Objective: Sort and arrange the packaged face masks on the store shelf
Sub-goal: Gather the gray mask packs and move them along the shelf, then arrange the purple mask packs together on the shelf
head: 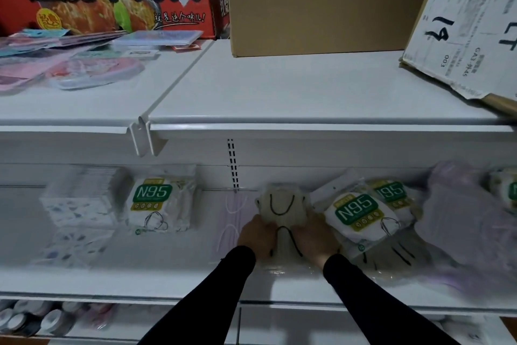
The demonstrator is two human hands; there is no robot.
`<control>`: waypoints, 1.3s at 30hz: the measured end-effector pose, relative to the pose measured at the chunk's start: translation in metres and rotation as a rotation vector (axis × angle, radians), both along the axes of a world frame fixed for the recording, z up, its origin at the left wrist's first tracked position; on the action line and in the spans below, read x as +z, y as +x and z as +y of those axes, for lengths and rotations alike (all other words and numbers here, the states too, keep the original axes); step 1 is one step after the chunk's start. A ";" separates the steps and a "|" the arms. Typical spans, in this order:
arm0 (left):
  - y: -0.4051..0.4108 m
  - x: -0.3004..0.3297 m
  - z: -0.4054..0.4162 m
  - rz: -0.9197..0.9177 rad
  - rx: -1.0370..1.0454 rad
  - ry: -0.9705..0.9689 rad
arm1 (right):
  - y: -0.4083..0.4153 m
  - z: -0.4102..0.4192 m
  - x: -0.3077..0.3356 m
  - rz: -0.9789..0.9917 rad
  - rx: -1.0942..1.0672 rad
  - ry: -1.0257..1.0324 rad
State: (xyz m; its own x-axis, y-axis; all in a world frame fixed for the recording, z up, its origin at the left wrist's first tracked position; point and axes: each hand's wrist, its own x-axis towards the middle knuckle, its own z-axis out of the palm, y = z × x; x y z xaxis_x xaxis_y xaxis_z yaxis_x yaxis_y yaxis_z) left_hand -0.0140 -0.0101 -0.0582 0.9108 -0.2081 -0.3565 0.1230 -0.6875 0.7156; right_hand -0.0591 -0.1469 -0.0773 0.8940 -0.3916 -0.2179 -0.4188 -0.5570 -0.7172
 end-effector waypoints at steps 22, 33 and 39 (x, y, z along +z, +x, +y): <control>0.011 -0.018 0.075 -0.316 -0.180 0.591 | 0.001 0.024 0.009 0.059 -0.087 0.030; 0.001 0.031 -0.018 -0.522 -0.213 0.200 | -0.038 -0.043 0.048 -0.202 -0.082 0.010; -0.027 0.035 -0.094 -0.453 -0.406 0.207 | -0.085 -0.116 0.057 -0.312 -0.222 -0.016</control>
